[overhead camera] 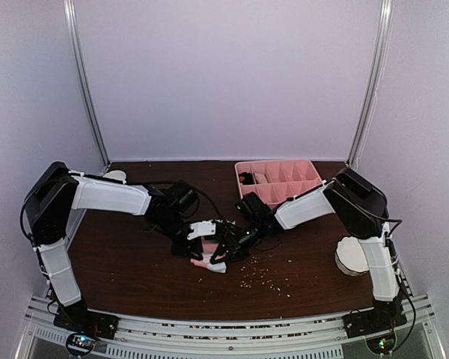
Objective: Roll the socks
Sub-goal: Roll the sock at the center of the board.
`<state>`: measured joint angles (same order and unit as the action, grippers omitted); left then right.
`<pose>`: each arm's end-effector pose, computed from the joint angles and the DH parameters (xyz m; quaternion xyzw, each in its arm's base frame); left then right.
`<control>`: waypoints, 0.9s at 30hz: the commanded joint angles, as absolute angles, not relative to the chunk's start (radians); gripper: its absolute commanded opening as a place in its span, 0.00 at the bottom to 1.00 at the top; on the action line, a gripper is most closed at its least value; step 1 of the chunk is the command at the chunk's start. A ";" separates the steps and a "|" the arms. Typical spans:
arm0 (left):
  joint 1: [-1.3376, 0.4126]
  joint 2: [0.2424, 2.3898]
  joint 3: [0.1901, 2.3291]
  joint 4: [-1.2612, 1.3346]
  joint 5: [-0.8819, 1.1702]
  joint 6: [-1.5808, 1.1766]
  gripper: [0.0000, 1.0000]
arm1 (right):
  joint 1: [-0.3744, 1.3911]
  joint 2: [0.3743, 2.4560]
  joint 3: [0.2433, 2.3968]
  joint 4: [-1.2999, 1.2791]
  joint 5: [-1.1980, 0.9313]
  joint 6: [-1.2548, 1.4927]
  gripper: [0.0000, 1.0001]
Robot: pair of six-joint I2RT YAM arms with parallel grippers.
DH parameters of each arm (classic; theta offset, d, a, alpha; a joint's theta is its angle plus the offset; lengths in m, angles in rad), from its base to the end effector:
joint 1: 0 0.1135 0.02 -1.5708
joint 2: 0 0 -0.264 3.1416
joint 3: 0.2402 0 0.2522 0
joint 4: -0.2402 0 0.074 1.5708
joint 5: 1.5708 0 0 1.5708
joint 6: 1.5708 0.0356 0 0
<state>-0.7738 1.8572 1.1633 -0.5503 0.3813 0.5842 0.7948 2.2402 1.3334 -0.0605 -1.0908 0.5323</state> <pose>0.2451 -0.2580 0.1548 0.6324 0.7346 -0.2013 0.1412 0.2810 0.3314 0.0901 0.2597 -0.7891 -0.5467 0.1049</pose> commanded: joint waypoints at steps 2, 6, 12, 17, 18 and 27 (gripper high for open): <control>-0.812 1.921 1.209 -0.545 0.418 0.573 0.10 | 0.790 2.282 1.212 -0.156 -0.894 0.589 0.00; -0.834 1.974 1.241 -0.569 0.454 0.555 0.01 | 0.792 2.190 1.071 0.007 -0.889 0.684 0.00; -0.847 2.046 1.282 -0.594 0.486 0.536 0.01 | 0.811 2.174 0.910 0.247 -0.916 0.823 0.00; -0.851 2.126 1.332 -0.618 0.481 0.516 0.00 | 0.805 2.178 0.951 0.229 -0.895 0.786 0.00; -0.850 2.141 1.339 -0.623 0.474 0.513 0.00 | 0.795 2.166 0.964 0.185 -0.866 0.748 0.03; -0.847 2.215 1.366 -0.646 0.453 0.481 0.00 | 0.737 1.982 0.908 -0.018 -0.633 0.586 1.00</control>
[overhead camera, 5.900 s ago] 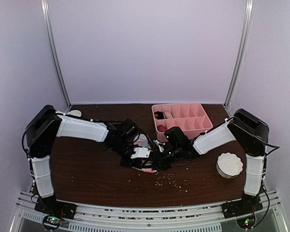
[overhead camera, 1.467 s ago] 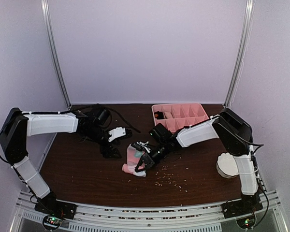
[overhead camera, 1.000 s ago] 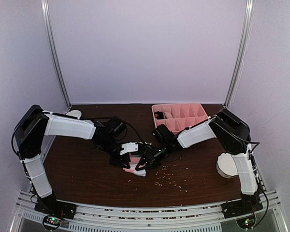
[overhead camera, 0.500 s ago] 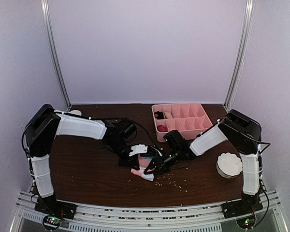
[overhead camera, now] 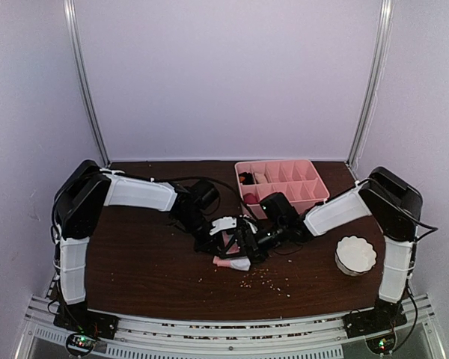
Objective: Roll the socks
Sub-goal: Roll the sock at the center of the board.
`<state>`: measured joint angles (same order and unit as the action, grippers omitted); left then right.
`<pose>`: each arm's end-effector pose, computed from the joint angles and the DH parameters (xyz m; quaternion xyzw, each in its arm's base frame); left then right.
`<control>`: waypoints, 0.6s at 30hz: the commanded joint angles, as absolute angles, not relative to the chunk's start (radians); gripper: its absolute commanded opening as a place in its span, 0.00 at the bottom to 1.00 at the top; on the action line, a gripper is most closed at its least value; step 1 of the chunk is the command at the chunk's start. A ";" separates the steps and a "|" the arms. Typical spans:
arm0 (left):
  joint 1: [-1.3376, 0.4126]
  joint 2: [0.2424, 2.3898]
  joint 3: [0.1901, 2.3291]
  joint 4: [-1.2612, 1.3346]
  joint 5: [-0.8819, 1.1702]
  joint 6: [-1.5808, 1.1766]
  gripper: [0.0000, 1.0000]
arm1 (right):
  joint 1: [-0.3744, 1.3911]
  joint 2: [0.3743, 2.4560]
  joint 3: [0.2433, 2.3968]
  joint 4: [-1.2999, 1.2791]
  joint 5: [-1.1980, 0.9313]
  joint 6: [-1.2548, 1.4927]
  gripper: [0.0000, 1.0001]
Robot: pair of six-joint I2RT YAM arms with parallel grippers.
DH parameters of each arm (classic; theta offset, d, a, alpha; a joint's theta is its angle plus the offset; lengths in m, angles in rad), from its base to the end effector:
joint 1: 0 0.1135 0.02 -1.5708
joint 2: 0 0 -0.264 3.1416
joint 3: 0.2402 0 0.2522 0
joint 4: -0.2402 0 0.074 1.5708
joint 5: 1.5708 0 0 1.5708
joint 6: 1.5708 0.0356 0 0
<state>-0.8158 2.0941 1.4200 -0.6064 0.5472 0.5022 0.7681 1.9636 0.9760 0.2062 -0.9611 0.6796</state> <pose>0.2679 -0.3118 0.1361 0.6143 0.7293 -0.2858 0.0958 0.2480 0.2802 0.1195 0.2138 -0.8099 -0.5455 0.0271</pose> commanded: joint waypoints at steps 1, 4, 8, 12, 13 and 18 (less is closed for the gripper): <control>-0.846 2.218 1.364 -0.651 0.455 0.481 0.00 | 0.736 1.967 0.897 -0.017 -0.622 0.580 0.99; -0.844 2.230 1.360 -0.661 0.465 0.479 0.00 | 0.736 1.936 0.859 -0.016 -0.584 0.572 0.99; -0.842 2.239 1.349 -0.660 0.465 0.475 0.00 | 0.735 1.895 0.787 -0.012 -0.537 0.557 1.00; -0.833 2.255 1.346 -0.675 0.454 0.473 0.00 | 0.733 1.808 0.732 -0.045 -0.463 0.509 0.99; -0.828 2.259 1.350 -0.681 0.464 0.468 0.00 | 0.732 1.789 0.727 -0.057 -0.451 0.492 1.00; -0.807 2.261 1.371 -0.711 0.481 0.450 0.00 | 0.724 1.724 0.726 -0.086 -0.456 0.403 1.00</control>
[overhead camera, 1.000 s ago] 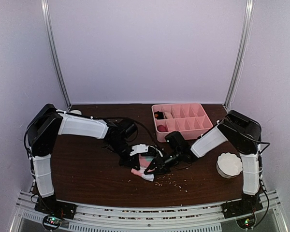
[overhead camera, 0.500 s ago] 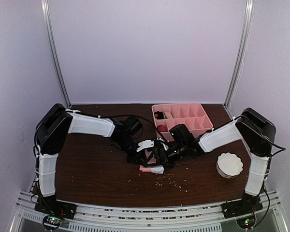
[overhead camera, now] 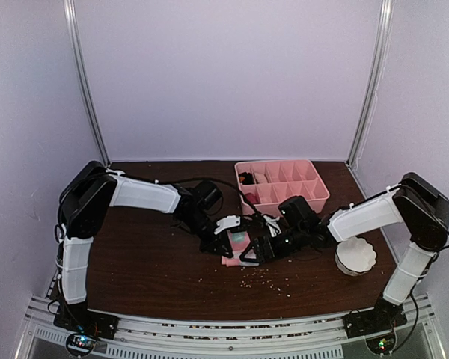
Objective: Roll the socks
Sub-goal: Roll the sock at the center of the board.
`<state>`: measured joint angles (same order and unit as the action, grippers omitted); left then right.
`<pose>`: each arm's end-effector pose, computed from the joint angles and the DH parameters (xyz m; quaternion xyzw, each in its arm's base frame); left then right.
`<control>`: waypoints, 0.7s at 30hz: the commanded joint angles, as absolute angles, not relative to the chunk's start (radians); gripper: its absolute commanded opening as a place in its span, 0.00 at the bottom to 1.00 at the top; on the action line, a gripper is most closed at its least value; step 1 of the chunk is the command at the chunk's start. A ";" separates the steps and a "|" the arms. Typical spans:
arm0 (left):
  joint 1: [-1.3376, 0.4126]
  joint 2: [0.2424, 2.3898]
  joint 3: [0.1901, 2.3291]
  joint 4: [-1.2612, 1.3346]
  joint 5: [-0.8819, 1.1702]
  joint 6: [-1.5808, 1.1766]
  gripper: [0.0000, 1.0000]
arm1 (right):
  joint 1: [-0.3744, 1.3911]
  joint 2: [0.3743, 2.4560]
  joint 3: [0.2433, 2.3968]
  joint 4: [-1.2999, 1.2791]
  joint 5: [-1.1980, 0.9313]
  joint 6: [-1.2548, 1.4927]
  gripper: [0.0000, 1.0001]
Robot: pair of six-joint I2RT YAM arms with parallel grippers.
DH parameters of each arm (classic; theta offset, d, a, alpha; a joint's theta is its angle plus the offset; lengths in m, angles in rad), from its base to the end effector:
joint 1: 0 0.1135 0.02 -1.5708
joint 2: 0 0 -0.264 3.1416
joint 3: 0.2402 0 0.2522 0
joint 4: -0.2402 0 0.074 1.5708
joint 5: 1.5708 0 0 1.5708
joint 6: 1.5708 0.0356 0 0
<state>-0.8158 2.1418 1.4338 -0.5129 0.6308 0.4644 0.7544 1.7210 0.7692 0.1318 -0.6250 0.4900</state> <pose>0.2746 -0.3225 0.1254 0.6025 0.7186 -0.3297 0.1095 0.2194 0.2348 0.1346 -0.2284 0.8627 0.4358 0.1168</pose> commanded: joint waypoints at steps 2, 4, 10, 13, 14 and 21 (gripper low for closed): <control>-0.791 2.262 1.378 -0.720 0.499 0.437 0.00 | 0.724 1.683 0.708 -0.062 -0.425 0.358 0.99; -0.772 2.266 1.391 -0.741 0.529 0.431 0.00 | 0.732 1.614 0.673 -0.020 -0.351 0.314 1.00; -0.738 2.263 1.419 -0.813 0.619 0.448 0.00 | 0.826 1.382 0.613 0.000 0.119 0.200 0.99; -0.738 2.274 1.450 -0.860 0.644 0.464 0.00 | 0.802 1.367 0.652 0.010 0.237 0.365 1.00; -0.738 2.283 1.466 -0.884 0.657 0.472 0.00 | 0.782 1.387 0.671 0.011 0.214 0.405 1.00; -0.725 2.319 1.488 -0.925 0.701 0.465 0.00 | 0.907 1.421 0.543 0.439 -0.079 0.021 0.99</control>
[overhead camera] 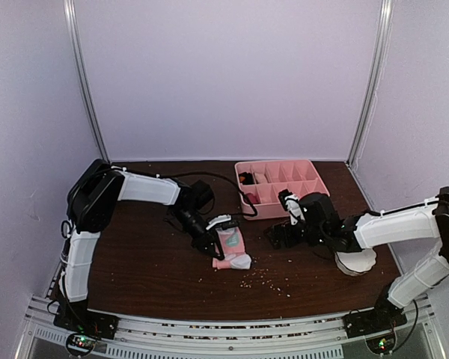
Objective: Roll the socks
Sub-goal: Roll the sock at the center of the board.
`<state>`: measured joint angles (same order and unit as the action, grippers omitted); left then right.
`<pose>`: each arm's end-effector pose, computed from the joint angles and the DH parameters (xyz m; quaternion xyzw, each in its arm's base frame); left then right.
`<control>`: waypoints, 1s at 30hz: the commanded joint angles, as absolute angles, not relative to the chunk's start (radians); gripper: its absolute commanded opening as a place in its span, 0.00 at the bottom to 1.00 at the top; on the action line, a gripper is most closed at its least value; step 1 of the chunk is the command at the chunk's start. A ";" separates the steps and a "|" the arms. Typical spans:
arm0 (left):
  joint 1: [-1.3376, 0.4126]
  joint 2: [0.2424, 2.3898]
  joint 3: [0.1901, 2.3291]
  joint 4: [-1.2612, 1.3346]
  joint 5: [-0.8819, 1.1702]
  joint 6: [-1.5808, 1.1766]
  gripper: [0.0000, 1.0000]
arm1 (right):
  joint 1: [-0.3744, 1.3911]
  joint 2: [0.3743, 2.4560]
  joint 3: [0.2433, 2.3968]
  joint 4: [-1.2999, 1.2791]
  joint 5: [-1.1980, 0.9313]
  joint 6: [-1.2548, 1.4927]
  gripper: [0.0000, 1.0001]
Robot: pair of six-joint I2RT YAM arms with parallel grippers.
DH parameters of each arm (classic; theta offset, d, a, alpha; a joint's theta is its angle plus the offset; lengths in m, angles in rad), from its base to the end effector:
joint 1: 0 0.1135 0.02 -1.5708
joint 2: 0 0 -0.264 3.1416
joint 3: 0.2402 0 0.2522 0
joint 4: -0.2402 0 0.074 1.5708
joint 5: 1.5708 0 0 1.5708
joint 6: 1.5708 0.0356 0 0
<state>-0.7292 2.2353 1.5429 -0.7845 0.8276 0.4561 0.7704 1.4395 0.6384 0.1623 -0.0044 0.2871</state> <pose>0.2949 -0.2986 0.1135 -0.5265 -0.7481 0.4038 0.0121 0.2058 0.2000 0.1757 -0.2147 0.8672 0.2284 0.3870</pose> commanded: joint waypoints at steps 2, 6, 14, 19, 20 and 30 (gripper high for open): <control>-0.720 2.319 1.482 -0.919 0.717 0.458 0.00 | 0.971 1.434 0.535 0.437 -0.123 -0.176 0.99; -0.710 2.333 1.487 -0.918 0.732 0.455 0.00 | 1.028 1.500 0.655 0.237 -0.117 -0.374 1.00; -0.690 2.365 1.511 -0.948 0.771 0.473 0.00 | 1.121 1.663 0.794 0.120 -0.088 -0.571 0.90; -0.683 2.377 1.523 -0.971 0.794 0.485 0.00 | 1.130 1.771 0.879 0.089 -0.065 -0.590 0.68; -0.683 2.379 1.524 -0.972 0.793 0.484 0.00 | 1.129 1.788 0.890 0.094 -0.057 -0.595 0.64; -0.672 2.381 1.541 -0.997 0.814 0.503 0.00 | 1.087 1.913 1.005 -0.056 -0.169 -0.570 0.26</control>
